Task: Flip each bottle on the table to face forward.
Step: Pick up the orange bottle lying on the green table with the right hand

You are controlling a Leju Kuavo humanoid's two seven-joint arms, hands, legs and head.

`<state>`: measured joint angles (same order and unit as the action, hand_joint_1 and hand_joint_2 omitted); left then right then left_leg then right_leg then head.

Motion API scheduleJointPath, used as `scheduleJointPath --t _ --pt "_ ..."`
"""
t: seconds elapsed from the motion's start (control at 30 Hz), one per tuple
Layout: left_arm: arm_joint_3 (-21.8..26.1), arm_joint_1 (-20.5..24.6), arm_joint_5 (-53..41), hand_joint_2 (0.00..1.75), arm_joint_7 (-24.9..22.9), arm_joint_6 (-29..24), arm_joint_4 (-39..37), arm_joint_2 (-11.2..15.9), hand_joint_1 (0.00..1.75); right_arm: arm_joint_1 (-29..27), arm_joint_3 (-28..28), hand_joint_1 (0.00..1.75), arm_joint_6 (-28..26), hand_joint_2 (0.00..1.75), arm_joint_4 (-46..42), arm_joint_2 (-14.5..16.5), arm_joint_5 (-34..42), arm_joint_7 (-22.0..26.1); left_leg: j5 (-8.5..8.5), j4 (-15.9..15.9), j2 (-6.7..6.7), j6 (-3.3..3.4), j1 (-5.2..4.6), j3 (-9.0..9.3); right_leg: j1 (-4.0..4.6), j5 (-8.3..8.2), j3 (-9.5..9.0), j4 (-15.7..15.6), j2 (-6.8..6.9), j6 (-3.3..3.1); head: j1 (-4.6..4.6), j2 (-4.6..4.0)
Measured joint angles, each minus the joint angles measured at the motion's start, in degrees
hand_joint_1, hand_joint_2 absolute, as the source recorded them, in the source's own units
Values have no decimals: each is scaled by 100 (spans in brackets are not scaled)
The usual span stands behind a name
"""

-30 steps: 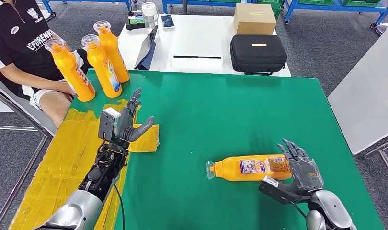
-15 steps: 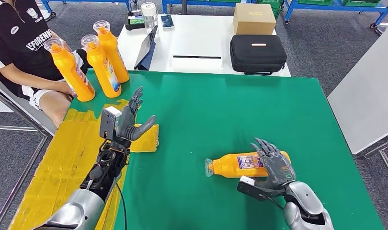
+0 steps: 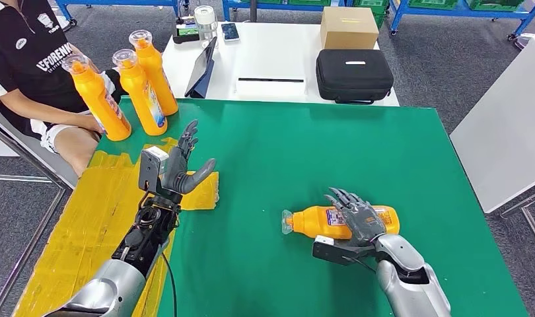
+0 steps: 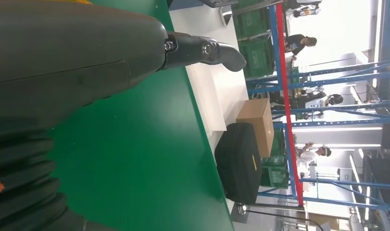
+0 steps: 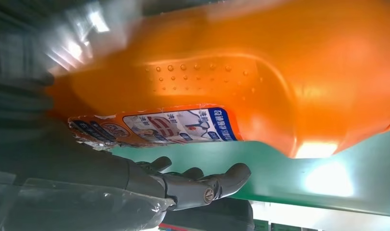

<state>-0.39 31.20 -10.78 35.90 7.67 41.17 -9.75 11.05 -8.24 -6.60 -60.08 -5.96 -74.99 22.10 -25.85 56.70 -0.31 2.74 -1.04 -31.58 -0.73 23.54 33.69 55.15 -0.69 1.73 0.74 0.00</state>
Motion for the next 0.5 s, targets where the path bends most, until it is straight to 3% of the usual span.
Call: scheduleJointPath --t 0.07,0.1,0.17,0.5 --pt "0 2 1 175 2 -1 -8 0 0 28 -25 131 8 175 48 -10 -1 -3 0 0 2 0 0 6 0 -2 -5 0 -1 0 0 0" --pt "0 3 2 175 3 -1 -12 0 0 44 -35 151 33 175 73 -14 -8 -22 0 0 3 0 0 9 0 -2 -8 0 -2 1 0 0" --pt "0 3 8 175 5 -2 -18 0 0 94 -72 169 146 175 138 -33 -25 -106 0 0 4 0 0 19 1 -3 -17 -1 -3 1 0 0" --pt "-8 22 69 175 -58 72 -43 0 0 473 -279 175 640 175 629 -300 9 -479 2 0 -16 4 -1 71 1 -3 -75 -18 3 3 -1 0"
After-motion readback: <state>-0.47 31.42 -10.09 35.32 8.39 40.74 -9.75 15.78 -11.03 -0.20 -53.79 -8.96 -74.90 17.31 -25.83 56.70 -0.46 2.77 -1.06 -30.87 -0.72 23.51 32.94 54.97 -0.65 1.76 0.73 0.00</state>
